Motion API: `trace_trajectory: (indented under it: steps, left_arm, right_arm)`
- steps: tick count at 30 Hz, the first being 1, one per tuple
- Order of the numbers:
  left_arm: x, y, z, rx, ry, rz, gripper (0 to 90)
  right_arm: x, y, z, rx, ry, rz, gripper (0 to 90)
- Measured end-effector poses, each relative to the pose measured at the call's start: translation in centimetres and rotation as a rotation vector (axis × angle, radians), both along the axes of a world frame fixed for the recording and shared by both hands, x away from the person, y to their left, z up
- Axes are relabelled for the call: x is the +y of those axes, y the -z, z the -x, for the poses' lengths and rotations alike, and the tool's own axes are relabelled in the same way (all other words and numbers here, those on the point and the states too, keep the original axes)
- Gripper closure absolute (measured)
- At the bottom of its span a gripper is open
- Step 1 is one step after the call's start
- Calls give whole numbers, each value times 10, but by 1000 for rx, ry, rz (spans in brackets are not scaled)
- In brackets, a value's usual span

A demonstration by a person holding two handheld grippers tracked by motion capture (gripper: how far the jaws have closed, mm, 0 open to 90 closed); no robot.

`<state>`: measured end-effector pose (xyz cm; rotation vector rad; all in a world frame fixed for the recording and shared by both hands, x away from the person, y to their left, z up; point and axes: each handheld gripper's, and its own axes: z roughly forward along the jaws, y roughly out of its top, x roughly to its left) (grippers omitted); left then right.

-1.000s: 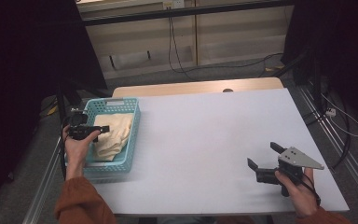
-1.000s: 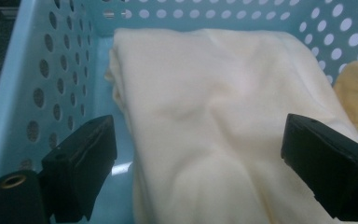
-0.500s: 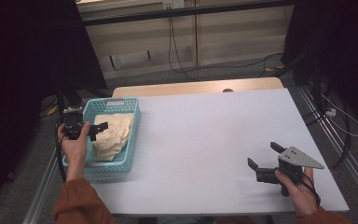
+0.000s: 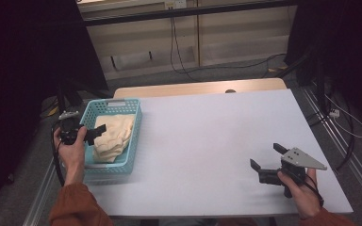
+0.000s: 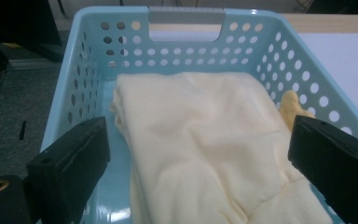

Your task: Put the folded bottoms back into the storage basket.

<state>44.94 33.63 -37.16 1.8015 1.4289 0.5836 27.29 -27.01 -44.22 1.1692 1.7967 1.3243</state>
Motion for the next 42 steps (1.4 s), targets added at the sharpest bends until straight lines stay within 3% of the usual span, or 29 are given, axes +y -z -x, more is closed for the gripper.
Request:
trace_trajectory:
  steps: [1, 4, 8, 10, 13, 16, 20, 23, 25, 27, 31, 34, 42]
  left_arm:
    - [-1, -1, 0, -1, 10, -5, 57]
    - [0, -3, 3, -10, 21, 40, 57]
    - [2, -5, 8, -46, 15, 18, 55]
    - [3, -5, 12, -84, 37, 46, 55]
    - [3, -6, 15, -98, 60, 76, 48]
    - [-1, -10, 20, -124, 63, 45, 51]
    - [-2, -12, 27, -109, 74, 61, 64]
    - [-2, -12, 33, -158, 80, 37, 64]
    - [-3, -11, 38, -177, 91, 66, 63]
    - [-4, -10, 41, -170, 103, 88, 63]
    - [-9, -11, 49, -171, 78, 40, 63]
    - [-10, -10, 54, -168, 86, 69, 63]
    - [-13, -5, 62, -163, 101, 90, 54]
  right_arm:
    - [0, 0, 0, -2, -1, 0, 9]
    - [0, 0, 0, 0, -1, 0, 9]
    - [0, 1, 0, 2, 1, 2, 9]
    - [0, 1, -1, 1, 1, 1, 9]
    - [-1, 1, -1, 2, 2, -2, 9]
    - [-1, 1, -1, 0, 1, -3, 9]
    - [-2, 1, -1, 1, 2, -4, 9]
    - [-2, 1, -1, 0, 2, -7, 9]
    - [-2, 1, -1, 3, 4, -9, 9]
    - [-1, 1, -1, 0, -1, -6, 9]
    - [-1, 1, -1, 1, -1, -5, 9]
    - [-2, 1, -1, 2, 5, -7, 9]
    - [-1, 1, -2, 4, 1, -2, 9]
